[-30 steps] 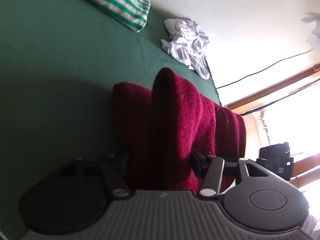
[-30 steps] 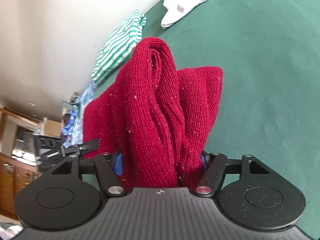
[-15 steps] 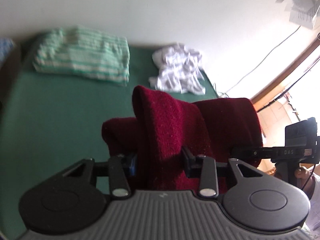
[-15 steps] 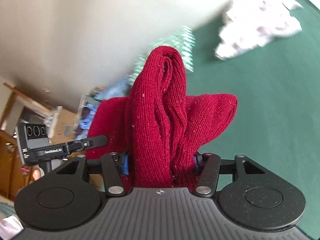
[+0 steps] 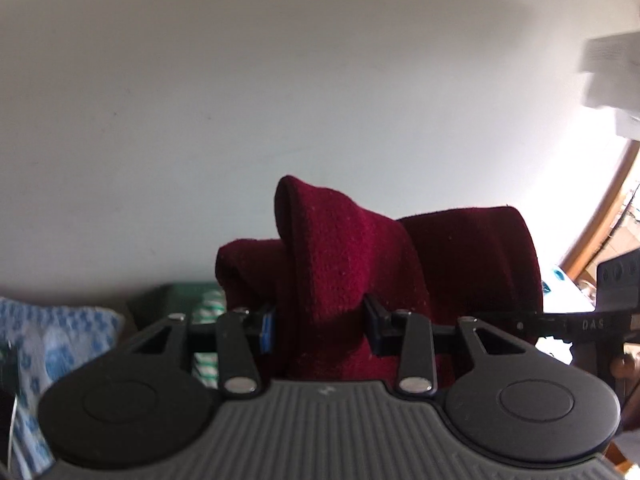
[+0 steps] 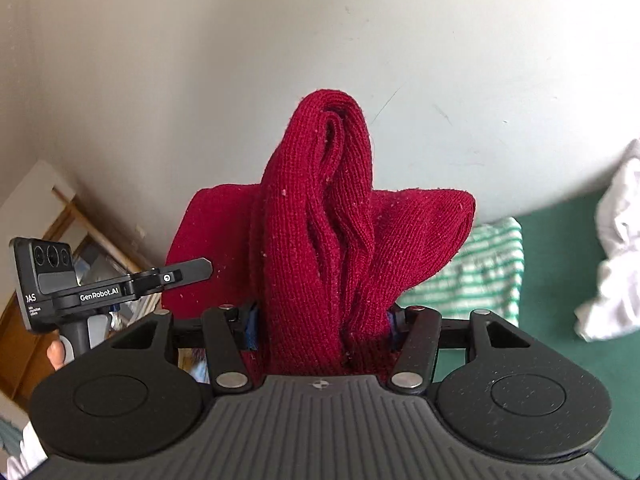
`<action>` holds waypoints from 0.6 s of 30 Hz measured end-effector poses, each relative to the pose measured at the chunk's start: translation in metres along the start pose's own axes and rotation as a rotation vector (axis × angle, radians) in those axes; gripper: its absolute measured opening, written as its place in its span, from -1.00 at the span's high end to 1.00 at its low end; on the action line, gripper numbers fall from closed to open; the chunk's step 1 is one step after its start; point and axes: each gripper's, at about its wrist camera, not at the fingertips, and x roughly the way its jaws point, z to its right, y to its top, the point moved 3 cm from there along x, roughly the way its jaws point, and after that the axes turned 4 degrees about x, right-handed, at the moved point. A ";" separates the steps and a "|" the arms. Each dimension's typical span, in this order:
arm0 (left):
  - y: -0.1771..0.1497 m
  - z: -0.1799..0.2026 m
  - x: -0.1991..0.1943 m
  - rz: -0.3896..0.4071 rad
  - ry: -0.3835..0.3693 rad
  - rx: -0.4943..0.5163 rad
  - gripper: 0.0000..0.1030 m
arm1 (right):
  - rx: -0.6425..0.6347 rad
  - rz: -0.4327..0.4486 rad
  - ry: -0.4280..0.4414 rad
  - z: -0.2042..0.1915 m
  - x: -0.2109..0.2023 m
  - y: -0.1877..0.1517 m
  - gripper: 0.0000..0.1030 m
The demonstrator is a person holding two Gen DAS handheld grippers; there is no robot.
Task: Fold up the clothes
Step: 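Lift the red sweater with both grippers and carry it toward the striped shirt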
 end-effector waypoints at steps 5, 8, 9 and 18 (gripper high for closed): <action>0.000 -0.057 0.076 -0.053 0.007 -0.023 0.24 | 0.032 0.006 -0.066 0.039 0.074 0.007 -0.10; -0.016 -0.082 0.125 -0.102 0.002 -0.059 0.24 | 0.032 -0.013 -0.140 0.066 0.113 0.003 -0.10; -0.023 -0.087 0.139 -0.114 0.004 -0.057 0.24 | 0.025 -0.022 -0.170 0.074 0.124 0.001 -0.10; -0.065 -0.124 0.218 -0.173 -0.049 -0.092 0.19 | -0.059 -0.081 -0.356 0.118 0.171 -0.008 -0.11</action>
